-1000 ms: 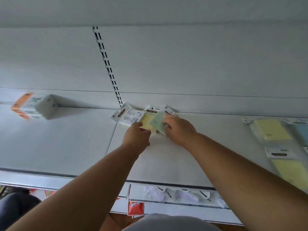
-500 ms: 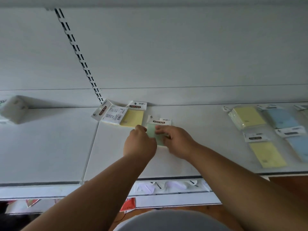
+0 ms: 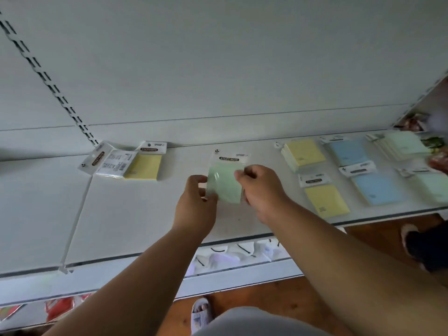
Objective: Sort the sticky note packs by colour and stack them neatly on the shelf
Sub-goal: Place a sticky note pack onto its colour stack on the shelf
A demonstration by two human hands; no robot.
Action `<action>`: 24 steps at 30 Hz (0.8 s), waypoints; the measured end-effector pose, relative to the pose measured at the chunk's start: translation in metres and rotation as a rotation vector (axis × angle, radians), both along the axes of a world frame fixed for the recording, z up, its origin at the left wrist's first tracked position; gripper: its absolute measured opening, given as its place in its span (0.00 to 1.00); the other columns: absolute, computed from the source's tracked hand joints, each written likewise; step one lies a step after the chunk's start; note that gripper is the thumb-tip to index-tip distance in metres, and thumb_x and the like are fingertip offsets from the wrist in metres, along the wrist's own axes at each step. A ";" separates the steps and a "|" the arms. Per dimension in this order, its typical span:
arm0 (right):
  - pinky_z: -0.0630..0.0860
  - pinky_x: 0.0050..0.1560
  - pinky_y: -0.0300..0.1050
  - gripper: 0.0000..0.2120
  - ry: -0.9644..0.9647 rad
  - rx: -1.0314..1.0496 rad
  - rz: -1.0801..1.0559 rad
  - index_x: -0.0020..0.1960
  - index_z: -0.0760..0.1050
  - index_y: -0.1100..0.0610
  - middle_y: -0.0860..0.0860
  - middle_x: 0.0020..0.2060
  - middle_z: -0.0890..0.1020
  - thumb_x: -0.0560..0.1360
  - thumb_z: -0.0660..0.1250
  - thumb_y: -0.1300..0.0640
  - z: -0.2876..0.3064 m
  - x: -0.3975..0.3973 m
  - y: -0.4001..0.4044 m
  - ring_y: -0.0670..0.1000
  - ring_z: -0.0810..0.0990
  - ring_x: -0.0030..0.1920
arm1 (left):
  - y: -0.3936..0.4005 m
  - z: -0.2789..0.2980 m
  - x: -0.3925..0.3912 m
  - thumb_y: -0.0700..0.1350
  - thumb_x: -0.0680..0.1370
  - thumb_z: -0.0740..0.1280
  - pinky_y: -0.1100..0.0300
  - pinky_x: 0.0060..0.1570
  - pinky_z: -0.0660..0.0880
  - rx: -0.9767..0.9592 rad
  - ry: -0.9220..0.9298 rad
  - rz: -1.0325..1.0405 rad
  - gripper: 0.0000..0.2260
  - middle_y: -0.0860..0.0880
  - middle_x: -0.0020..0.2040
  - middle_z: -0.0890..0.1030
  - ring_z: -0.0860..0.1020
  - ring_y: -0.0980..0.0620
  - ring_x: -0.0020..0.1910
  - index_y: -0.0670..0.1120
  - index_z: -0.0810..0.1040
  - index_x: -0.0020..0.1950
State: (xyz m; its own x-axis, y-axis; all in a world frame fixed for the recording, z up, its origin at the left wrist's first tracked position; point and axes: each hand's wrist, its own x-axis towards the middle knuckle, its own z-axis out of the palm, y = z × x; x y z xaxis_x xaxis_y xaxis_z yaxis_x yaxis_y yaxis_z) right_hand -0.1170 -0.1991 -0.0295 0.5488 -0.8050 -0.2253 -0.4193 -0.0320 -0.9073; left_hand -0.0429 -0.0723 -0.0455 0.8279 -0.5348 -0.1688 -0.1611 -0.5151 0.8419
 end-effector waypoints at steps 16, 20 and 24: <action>0.76 0.45 0.49 0.08 0.243 -0.532 -0.129 0.49 0.76 0.56 0.49 0.46 0.81 0.76 0.67 0.53 0.033 -0.293 -0.228 0.52 0.78 0.45 | -0.231 0.020 -0.256 0.48 0.76 0.67 0.61 0.39 0.73 -0.017 -0.109 -0.341 0.13 0.57 0.46 0.80 0.80 0.53 0.40 0.57 0.70 0.58; 0.78 0.44 0.51 0.08 0.391 -0.543 -0.066 0.48 0.79 0.57 0.53 0.44 0.83 0.75 0.67 0.53 0.035 -0.336 -0.299 0.55 0.81 0.43 | -0.292 0.027 -0.308 0.48 0.76 0.68 0.59 0.50 0.75 0.085 -0.185 -0.384 0.15 0.56 0.50 0.81 0.79 0.52 0.50 0.52 0.72 0.62; 0.77 0.39 0.46 0.09 0.521 -0.527 0.044 0.49 0.79 0.57 0.52 0.46 0.84 0.77 0.66 0.52 0.031 -0.341 -0.343 0.53 0.81 0.42 | -0.332 0.029 -0.329 0.49 0.77 0.66 0.54 0.53 0.77 0.215 -0.255 -0.365 0.14 0.52 0.52 0.81 0.79 0.48 0.53 0.50 0.72 0.62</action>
